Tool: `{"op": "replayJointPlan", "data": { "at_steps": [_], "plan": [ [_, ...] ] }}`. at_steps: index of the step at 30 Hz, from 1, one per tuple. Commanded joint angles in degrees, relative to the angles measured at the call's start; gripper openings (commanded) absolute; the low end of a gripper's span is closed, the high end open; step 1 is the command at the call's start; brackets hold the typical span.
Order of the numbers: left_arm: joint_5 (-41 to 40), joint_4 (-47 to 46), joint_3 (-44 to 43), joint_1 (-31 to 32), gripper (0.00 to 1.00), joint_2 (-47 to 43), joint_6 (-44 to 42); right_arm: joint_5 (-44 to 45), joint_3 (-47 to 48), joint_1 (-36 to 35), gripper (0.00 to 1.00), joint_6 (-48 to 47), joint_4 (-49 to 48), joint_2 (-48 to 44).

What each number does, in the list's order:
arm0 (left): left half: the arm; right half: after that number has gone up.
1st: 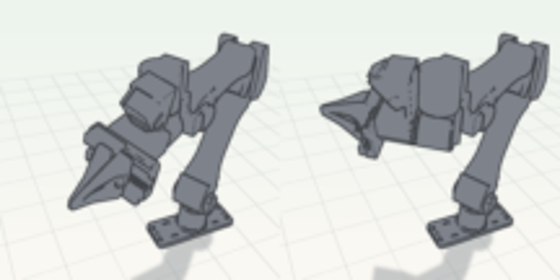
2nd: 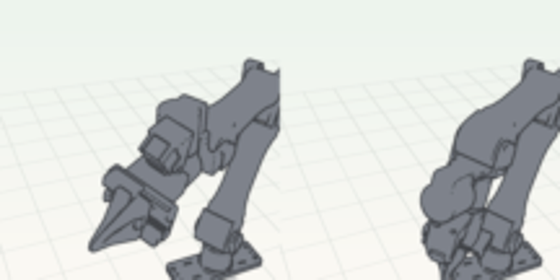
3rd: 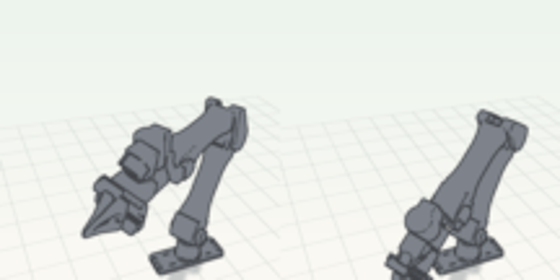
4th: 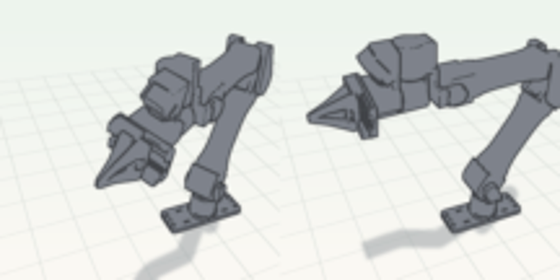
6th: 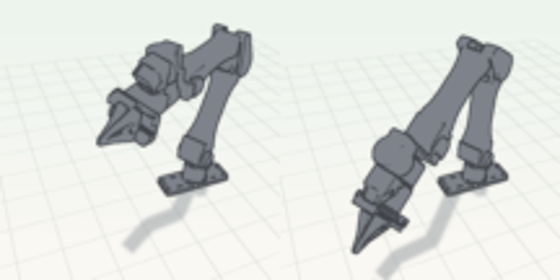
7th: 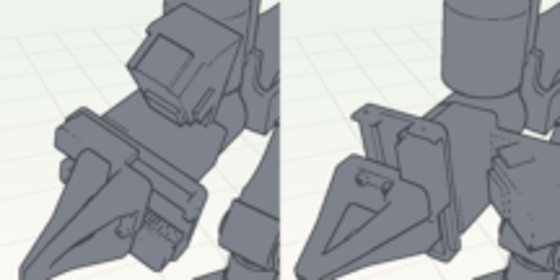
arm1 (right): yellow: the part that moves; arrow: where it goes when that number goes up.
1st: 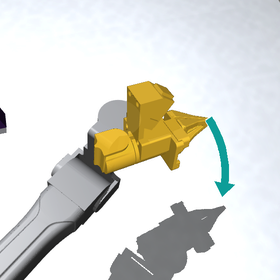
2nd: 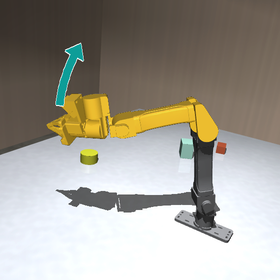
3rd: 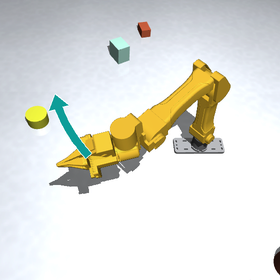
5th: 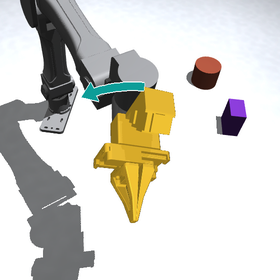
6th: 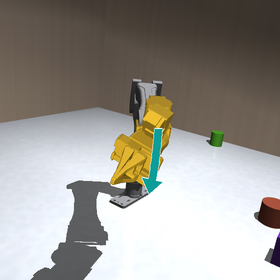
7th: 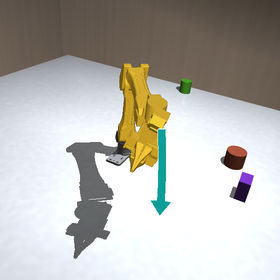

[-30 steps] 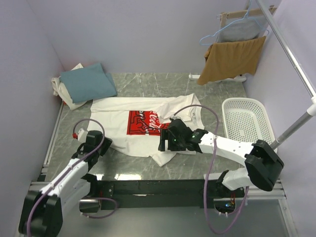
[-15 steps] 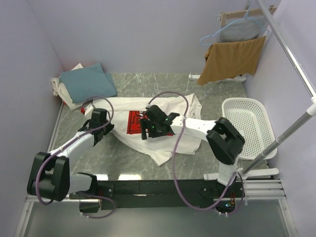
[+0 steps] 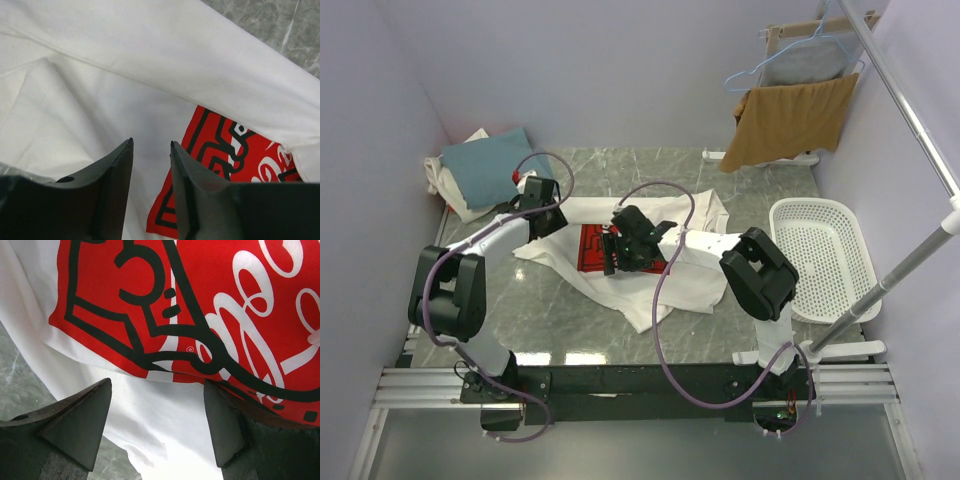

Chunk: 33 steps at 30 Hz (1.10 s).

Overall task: Fold and stack the t-shirts
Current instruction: Grap the side of the flattened tshirt closest away from the robot with both arms

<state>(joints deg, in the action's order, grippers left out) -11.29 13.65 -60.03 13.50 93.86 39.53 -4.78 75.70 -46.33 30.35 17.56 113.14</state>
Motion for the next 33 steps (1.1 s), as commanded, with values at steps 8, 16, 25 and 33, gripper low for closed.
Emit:
{"op": "replayJointPlan", "data": {
  "at_steps": [8,16,25,33],
  "plan": [
    [-9.5,2.4,22.5,0.7,0.72,-28.3,11.7,2.1,-2.4,1.0,0.81,-2.3,2.8,-5.7],
    [-9.3,-2.8,28.7,-2.4,0.78,-27.3,17.0,4.2,-3.3,1.1,0.82,-4.1,5.6,-14.3],
    [-5.1,-10.7,27.6,-9.5,0.70,-20.1,16.3,4.7,-4.4,1.6,0.84,-4.0,7.4,-20.1],
    [-4.6,-13.2,25.4,-11.7,0.56,-15.7,15.1,4.7,-4.9,1.7,0.84,-3.6,7.1,-19.3]
  ]
}}
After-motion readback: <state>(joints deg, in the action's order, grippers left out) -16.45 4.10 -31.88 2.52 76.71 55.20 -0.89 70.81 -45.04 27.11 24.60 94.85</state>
